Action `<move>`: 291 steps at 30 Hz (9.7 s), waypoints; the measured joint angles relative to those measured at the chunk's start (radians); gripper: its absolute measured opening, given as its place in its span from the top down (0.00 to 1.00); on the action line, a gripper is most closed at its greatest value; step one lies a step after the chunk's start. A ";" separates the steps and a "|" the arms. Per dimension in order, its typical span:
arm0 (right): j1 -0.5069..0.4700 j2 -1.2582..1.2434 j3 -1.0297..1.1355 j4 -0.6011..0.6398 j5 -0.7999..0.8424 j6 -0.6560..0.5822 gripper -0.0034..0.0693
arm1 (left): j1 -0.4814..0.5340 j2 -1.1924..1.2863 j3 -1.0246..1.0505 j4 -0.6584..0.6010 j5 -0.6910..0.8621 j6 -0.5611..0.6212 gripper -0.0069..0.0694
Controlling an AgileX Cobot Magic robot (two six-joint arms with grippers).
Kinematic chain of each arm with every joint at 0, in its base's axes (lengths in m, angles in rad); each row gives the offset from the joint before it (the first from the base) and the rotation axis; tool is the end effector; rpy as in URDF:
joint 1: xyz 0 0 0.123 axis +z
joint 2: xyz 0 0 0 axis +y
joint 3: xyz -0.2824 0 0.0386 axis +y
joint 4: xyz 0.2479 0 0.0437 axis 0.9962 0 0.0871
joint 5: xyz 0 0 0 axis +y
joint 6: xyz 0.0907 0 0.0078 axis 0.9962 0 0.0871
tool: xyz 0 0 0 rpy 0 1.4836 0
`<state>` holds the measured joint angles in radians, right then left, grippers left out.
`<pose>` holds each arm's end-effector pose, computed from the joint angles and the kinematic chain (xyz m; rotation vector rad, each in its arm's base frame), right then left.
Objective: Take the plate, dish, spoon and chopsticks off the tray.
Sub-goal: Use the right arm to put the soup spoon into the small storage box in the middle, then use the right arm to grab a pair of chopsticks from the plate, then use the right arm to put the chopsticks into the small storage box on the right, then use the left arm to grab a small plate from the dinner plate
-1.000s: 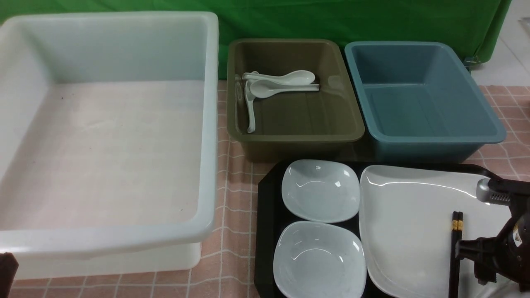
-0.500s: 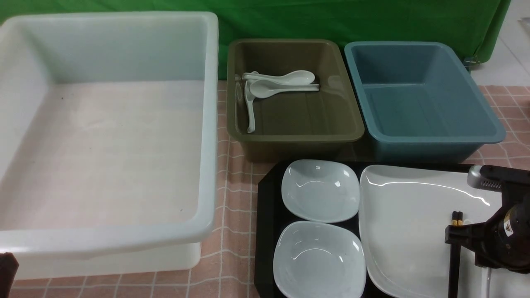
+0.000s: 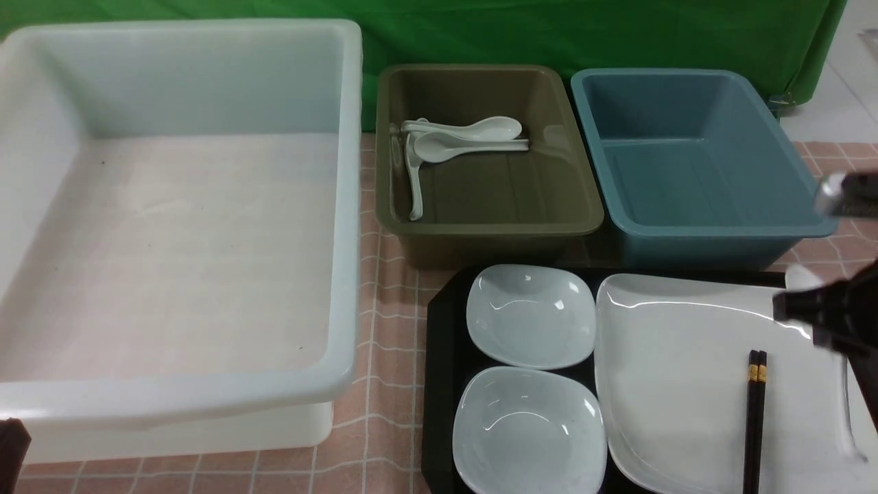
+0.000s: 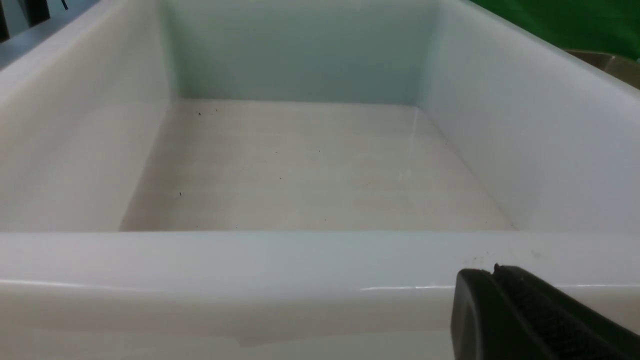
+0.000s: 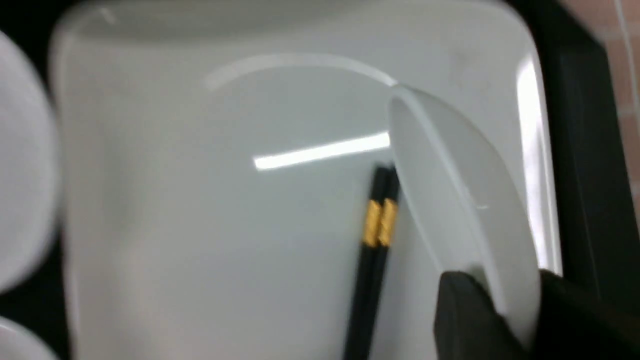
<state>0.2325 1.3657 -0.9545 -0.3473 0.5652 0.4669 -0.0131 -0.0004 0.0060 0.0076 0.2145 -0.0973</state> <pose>0.2794 0.0491 0.2803 0.0070 2.4136 -0.0386 0.0559 -0.0006 0.1916 -0.0666 1.7030 -0.0754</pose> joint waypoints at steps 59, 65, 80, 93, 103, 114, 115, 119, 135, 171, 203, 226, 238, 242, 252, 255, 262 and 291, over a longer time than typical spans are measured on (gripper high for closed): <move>0.145 -0.034 0.119 0.244 0.125 -0.104 0.74 | 0.000 0.000 0.000 0.000 0.001 0.000 0.88; 0.004 0.106 0.090 0.240 0.082 -0.059 0.41 | 0.000 0.000 0.000 0.000 0.001 0.000 0.88; -0.059 0.377 -0.005 0.267 0.070 -0.056 0.38 | 0.000 0.000 0.000 0.000 0.001 0.000 0.88; -0.059 0.417 -0.028 0.268 0.104 -0.110 0.72 | 0.000 0.000 0.000 0.000 0.001 0.000 0.88; -0.059 0.267 -0.096 0.268 0.359 -0.260 0.72 | 0.000 0.000 0.000 0.000 0.001 0.000 0.88; -0.059 0.099 -0.410 0.250 0.172 -0.381 0.72 | 0.000 0.000 0.000 0.000 0.001 0.000 0.88; -0.059 0.112 -0.439 0.243 -0.004 -0.394 0.72 | 0.000 0.000 0.000 0.000 0.001 0.000 0.88; -0.078 0.194 -0.459 0.241 -0.434 -0.401 0.72 | 0.000 0.000 0.000 0.000 0.001 0.000 0.88; -0.129 0.756 -0.696 0.243 -0.574 -0.390 0.71 | 0.000 0.000 0.000 0.000 0.001 0.000 0.88; -0.129 -0.312 -0.197 0.324 0.542 -0.479 0.91 | 0.000 0.000 0.000 0.029 0.001 0.044 0.88; -0.129 -0.586 0.199 0.397 0.447 -0.504 0.86 | 0.000 0.065 -0.428 -0.203 -0.215 -0.729 0.88; -0.129 -0.586 0.203 0.399 0.428 -0.504 0.81 | -0.457 1.488 -1.289 -0.713 1.002 0.303 0.87; -0.129 -0.586 0.203 0.399 0.428 -0.504 0.78 | -0.698 1.886 -1.612 -0.252 1.002 0.261 0.53; -0.129 -0.586 0.203 0.399 0.428 -0.504 0.78 | -0.698 1.932 -1.622 -0.216 1.003 0.362 0.43; -0.129 -0.586 0.203 0.399 0.429 -0.503 0.77 | -0.698 2.001 -1.623 -0.149 0.907 0.465 0.34; -0.129 -0.586 0.203 0.399 0.429 -0.503 0.77 | -0.698 2.025 -1.623 -0.130 0.840 0.467 0.34; -0.129 -0.586 0.203 0.399 0.429 -0.502 0.76 | -0.698 2.059 -1.623 -0.079 0.788 0.422 0.34; -0.127 -0.586 0.203 0.399 0.429 -0.502 0.70 | -0.694 2.130 -1.638 -0.103 0.876 0.327 0.51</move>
<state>0.1060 0.7795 -0.7515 0.0519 0.9937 -0.0348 -0.7073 2.1298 -1.6320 -0.0955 1.0901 0.2298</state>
